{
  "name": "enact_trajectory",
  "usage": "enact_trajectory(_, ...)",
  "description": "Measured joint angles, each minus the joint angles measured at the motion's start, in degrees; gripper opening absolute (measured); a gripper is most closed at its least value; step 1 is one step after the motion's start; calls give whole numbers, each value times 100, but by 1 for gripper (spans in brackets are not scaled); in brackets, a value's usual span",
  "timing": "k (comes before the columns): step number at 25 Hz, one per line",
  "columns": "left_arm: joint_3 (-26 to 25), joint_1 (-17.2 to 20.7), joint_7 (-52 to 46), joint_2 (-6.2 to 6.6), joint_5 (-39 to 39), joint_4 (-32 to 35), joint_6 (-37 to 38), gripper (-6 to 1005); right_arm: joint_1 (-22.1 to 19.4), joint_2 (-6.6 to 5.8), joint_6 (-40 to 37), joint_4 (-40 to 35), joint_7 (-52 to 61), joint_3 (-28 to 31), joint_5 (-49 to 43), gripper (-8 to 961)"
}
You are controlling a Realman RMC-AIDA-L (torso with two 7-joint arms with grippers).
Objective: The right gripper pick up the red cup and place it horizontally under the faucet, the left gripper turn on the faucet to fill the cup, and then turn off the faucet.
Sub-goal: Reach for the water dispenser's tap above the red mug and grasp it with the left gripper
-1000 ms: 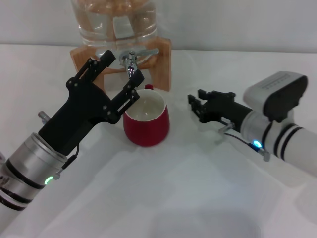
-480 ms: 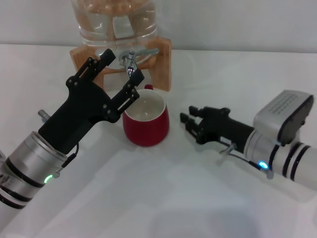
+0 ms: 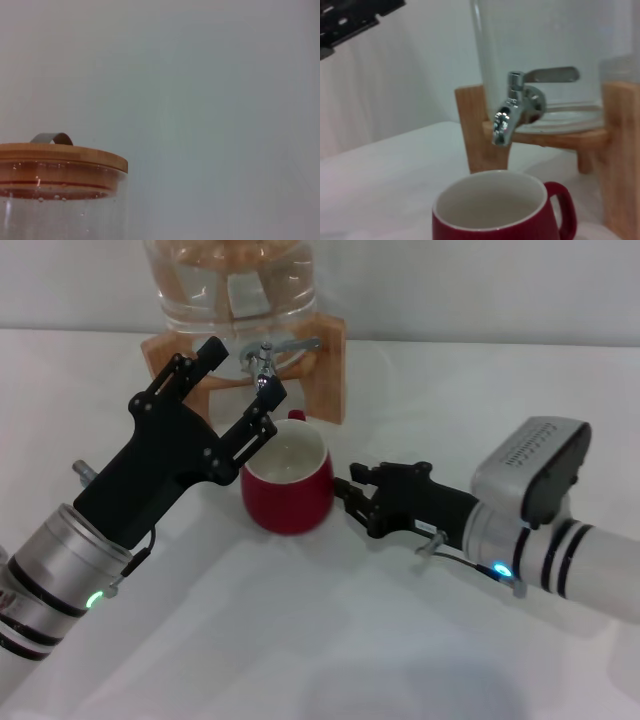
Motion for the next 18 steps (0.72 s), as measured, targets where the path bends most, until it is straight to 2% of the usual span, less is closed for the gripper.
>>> enact_trajectory(2, 0, 0, 0, 1, -1, -3, 0, 765, 111, 3, -292, 69, -10, 42, 15, 296)
enact_trajectory(7, 1, 33, 0, 1, -2, -8, 0, 765, 127, 5, -384, 84, -30, 222, 38, 303)
enact_trajectory(14, 1, 54, 0, 1, -2, -9, -33, 765, -93, -9, -228, 62, -47, 571, 17, 314)
enact_trajectory(18, 0, 55, -1, 1, -2, 6, -63, 765, -354, -55, 128, 2, -123, 820, 13, 319)
